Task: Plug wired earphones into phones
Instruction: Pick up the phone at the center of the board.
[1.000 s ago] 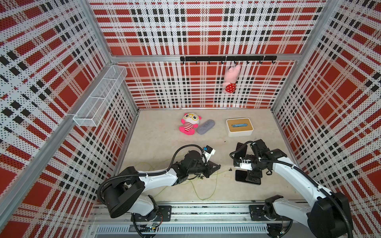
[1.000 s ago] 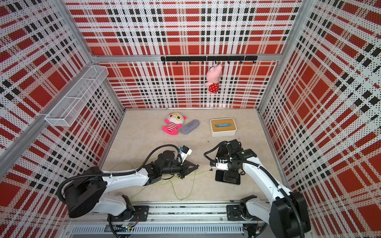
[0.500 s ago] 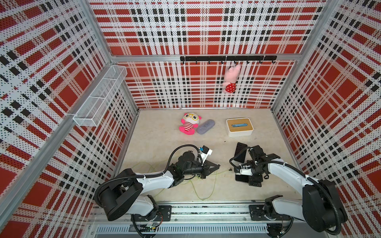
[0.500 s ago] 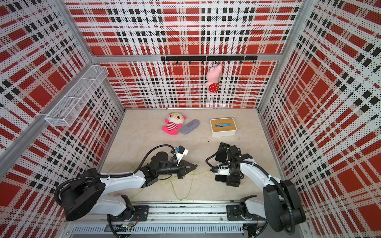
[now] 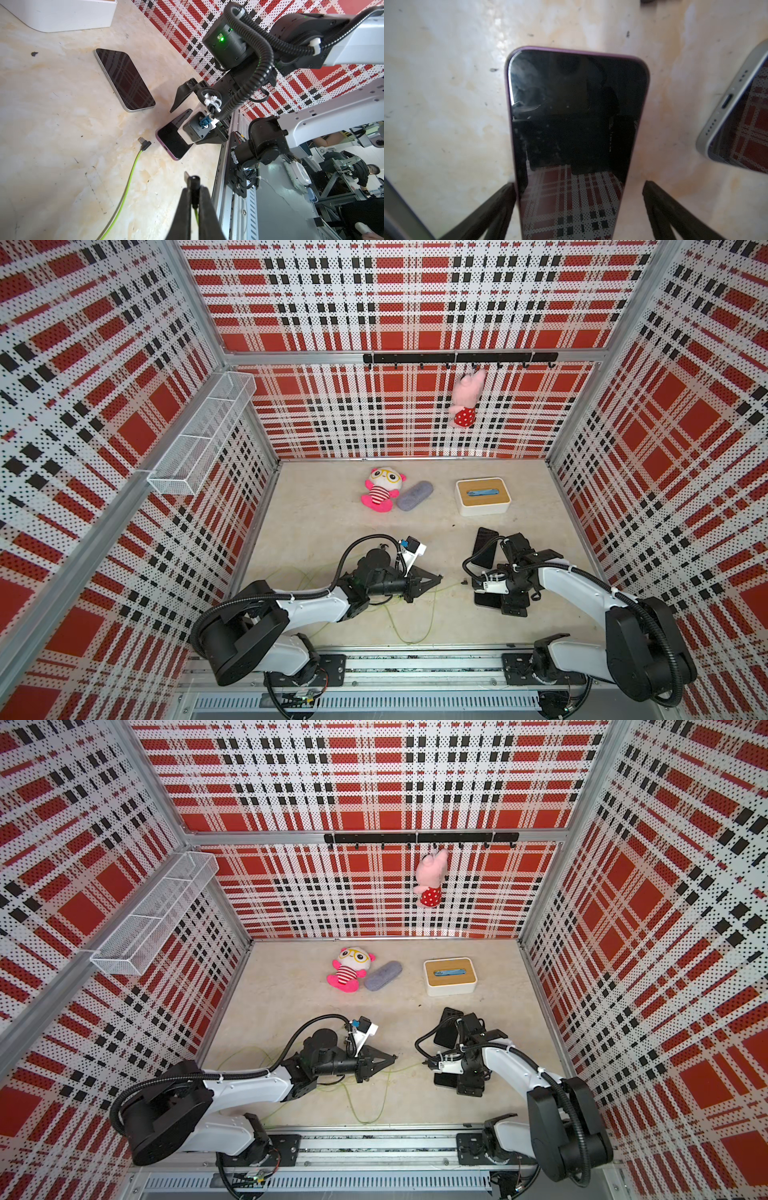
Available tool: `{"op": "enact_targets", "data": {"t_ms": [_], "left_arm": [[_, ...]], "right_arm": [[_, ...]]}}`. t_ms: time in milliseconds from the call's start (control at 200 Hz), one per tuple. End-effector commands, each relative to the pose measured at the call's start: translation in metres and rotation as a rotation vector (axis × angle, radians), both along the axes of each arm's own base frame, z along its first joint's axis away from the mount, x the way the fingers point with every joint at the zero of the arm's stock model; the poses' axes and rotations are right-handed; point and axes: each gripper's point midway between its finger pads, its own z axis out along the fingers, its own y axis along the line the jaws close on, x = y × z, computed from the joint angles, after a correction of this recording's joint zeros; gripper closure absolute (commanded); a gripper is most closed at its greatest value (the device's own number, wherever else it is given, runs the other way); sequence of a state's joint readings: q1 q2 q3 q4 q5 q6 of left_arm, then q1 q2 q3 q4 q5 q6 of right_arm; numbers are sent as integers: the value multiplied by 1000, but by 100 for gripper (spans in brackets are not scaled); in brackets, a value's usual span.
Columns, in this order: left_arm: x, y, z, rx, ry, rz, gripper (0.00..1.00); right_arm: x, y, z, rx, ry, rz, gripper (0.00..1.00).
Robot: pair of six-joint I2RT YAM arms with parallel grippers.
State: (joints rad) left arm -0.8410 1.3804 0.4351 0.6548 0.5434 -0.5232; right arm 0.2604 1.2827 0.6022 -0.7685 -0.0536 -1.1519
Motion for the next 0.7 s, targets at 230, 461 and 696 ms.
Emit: {"op": "enact_targets", "data": {"t_ms": [230,461,696], "left_arm": [[-8,8,11,-44,-6,10,100],[-10,8,14,-51,-5,21,100],[-3,4,32,-90,-11,44,100]], "right_arm": [[2,12,-15,63,30,19,19],[12,19,-2,97,11,25,28],[25,30,29,176,-79,8,32]]}}
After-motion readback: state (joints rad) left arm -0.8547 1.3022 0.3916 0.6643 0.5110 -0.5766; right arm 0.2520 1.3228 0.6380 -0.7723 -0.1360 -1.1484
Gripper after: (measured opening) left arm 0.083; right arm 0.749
